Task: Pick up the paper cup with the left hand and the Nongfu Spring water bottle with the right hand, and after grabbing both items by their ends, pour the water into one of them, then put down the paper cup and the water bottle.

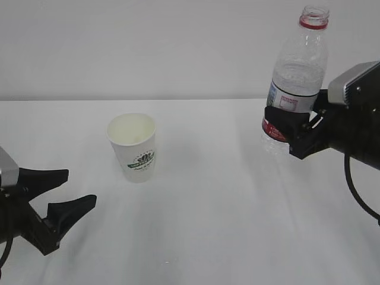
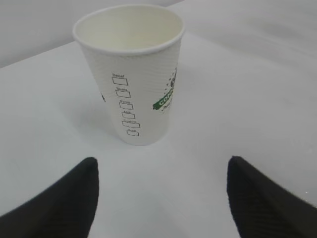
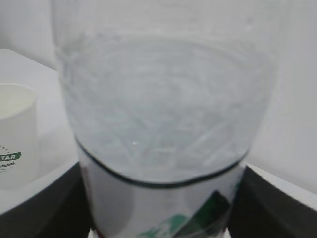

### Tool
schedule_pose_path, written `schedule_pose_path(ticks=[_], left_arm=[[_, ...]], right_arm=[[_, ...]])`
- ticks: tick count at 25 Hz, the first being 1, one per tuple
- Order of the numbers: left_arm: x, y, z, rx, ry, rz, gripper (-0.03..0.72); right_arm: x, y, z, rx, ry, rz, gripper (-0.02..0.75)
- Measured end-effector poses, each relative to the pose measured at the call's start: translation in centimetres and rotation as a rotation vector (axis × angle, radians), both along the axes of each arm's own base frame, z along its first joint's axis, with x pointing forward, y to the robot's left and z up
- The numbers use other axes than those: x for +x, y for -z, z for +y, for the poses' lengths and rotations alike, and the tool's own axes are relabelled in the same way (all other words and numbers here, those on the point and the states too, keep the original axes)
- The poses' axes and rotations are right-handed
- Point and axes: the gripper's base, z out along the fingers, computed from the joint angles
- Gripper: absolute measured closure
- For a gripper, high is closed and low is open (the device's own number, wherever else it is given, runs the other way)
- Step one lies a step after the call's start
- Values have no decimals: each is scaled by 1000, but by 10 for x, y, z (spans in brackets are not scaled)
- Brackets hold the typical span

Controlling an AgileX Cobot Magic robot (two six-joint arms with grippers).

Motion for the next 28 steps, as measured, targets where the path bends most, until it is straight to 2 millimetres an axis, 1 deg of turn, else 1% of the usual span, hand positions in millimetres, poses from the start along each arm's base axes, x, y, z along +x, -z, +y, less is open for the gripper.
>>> schedule_pose_path(ticks=[7,13,18,19,22,24,28], left_arm=[[-2,0,-2,4,39,-1,101],[-3,0,-3,5,47,-1,100],[-3,0,-3,5,49,-1,95],[-3,0,-3,5,49,-1,85],[-2,2,-3,6,47,7,23],[-1,6,-3,4,41,24,5],[12,10,-4,-36,22,56,-4]], right_arm=[[-28,-1,-4,12,23,21,199],[-43,-2,-6,13,27,28,199],[-50,-7,-6,16,29,11,200],[-50,-8,-6,16,29,4,200],[-51,-11,-6,17,29,-7,200],[-51,-12,-6,19,29,-8,200],[-51,-12,-6,22,29,-9,200]])
